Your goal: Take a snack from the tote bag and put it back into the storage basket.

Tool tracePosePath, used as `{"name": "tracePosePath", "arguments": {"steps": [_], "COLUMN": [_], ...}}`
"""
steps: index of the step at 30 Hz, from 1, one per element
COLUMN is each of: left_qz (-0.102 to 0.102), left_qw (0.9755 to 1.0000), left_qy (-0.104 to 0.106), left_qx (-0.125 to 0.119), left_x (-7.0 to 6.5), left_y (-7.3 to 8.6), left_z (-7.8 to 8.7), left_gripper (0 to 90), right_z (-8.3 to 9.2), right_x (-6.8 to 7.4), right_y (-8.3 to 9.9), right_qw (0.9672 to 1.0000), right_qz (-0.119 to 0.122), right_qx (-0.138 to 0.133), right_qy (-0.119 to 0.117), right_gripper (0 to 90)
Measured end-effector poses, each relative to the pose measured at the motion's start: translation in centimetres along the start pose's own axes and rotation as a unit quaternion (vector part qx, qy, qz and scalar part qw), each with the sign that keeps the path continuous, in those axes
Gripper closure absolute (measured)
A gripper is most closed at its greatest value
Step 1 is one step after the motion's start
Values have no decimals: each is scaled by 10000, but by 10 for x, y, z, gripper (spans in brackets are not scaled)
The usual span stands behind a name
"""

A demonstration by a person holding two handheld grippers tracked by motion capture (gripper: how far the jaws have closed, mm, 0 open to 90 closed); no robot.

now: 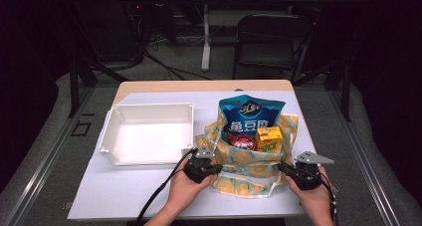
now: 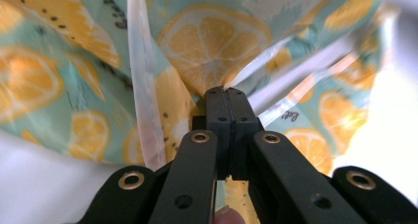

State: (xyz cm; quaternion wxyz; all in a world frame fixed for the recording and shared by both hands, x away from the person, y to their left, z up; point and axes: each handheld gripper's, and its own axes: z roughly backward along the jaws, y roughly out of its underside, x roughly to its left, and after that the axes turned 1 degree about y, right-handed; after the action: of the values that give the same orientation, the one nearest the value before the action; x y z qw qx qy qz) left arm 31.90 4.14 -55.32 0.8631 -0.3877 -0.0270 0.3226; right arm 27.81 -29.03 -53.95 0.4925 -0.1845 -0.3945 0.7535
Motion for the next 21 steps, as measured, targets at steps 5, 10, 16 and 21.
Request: {"name": "tracePosePath", "arguments": {"steps": [5,10,16,21], "left_qz": [135,174,136,223], "left_qw": [9996,9951,9869,9816], "left_qy": [64,147,-43,-228], "left_qx": [-241,-961,-1609,-1883], "left_x": [0,4,5,13], "left_y": [8,10,2,-25], "left_z": [3,40,77,86], "left_gripper": [859,672,577,488], "right_z": [-6,30,60,64], "right_x": [-3,-1,-6,-14], "right_y": [8,5,2,-21], "right_qw": [9992,9975,9933,9880], "right_qz": [-268,-82,-104,-260], "right_qx": [194,-580,-1129,-1523], "right_qy": [-231,-399,-232,76], "right_gripper": [780,567,539,511]}}
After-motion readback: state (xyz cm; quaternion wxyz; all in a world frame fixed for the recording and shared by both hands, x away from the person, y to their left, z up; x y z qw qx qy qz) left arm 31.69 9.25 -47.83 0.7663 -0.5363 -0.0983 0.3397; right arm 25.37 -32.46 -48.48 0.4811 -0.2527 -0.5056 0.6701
